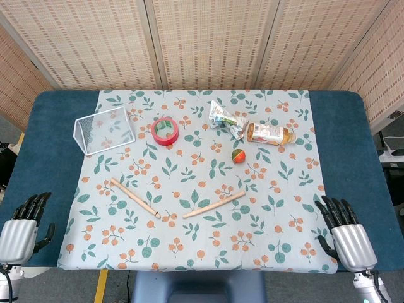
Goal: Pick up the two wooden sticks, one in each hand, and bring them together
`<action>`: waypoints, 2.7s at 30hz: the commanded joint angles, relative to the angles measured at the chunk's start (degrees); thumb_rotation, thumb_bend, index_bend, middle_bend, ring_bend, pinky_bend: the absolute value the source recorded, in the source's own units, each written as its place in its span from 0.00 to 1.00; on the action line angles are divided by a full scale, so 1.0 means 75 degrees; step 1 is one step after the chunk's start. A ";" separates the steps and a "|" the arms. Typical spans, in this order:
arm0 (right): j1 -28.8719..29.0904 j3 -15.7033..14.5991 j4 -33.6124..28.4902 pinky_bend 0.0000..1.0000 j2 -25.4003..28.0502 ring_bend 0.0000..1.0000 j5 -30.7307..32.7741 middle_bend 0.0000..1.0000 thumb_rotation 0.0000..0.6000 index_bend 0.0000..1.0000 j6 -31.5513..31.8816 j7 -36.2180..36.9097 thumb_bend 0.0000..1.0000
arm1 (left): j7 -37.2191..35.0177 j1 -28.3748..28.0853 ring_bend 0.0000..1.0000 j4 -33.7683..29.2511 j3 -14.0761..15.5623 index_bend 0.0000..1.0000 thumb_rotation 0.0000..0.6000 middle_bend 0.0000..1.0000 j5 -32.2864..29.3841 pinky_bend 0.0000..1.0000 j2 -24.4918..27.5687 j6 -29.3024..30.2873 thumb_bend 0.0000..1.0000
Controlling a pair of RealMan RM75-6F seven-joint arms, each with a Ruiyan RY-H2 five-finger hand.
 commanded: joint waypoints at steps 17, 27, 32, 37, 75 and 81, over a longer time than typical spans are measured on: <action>-0.0041 0.0196 -0.0044 0.00 0.0033 0.00 0.0115 0.00 1.00 0.00 0.0199 -0.0052 0.30 | 0.0436 -0.2158 0.28 0.1244 -0.0203 0.10 1.00 0.16 0.0489 0.27 -0.1446 -0.2712 0.48; 0.0113 0.0238 -0.0087 0.00 0.0054 0.00 0.0290 0.00 1.00 0.00 -0.0150 -0.0161 0.30 | 0.0645 -0.3086 0.38 0.3238 -0.0192 0.21 1.00 0.23 0.0792 0.29 -0.2755 -0.3195 0.48; 0.0145 0.0216 -0.0083 0.00 0.0033 0.00 0.0372 0.00 1.00 0.00 -0.0282 -0.0220 0.30 | 0.0378 -0.3228 0.38 0.4053 -0.0049 0.22 1.00 0.22 0.0902 0.29 -0.3202 -0.3071 0.48; 0.0157 0.0188 -0.0111 0.00 0.0028 0.00 0.0426 0.00 1.00 0.00 -0.0361 -0.0240 0.30 | 0.0276 -0.3380 0.38 0.4570 0.0072 0.23 1.00 0.23 0.1007 0.30 -0.3459 -0.3001 0.48; 0.2106 0.0901 -0.0118 0.00 -0.0980 0.00 0.0811 0.14 1.00 0.15 -0.2864 -0.1541 0.30 | 0.0774 -0.2562 0.73 0.4046 -0.0105 0.83 1.00 0.92 -0.0032 0.46 -0.3076 -0.1639 0.55; 0.3092 0.1258 0.0406 0.04 -0.2011 0.01 0.1049 0.24 1.00 0.26 -0.3804 -0.1909 0.30 | 0.1006 -0.2407 0.73 0.3694 -0.0118 0.83 1.00 0.92 -0.0171 0.46 -0.2784 -0.1569 0.55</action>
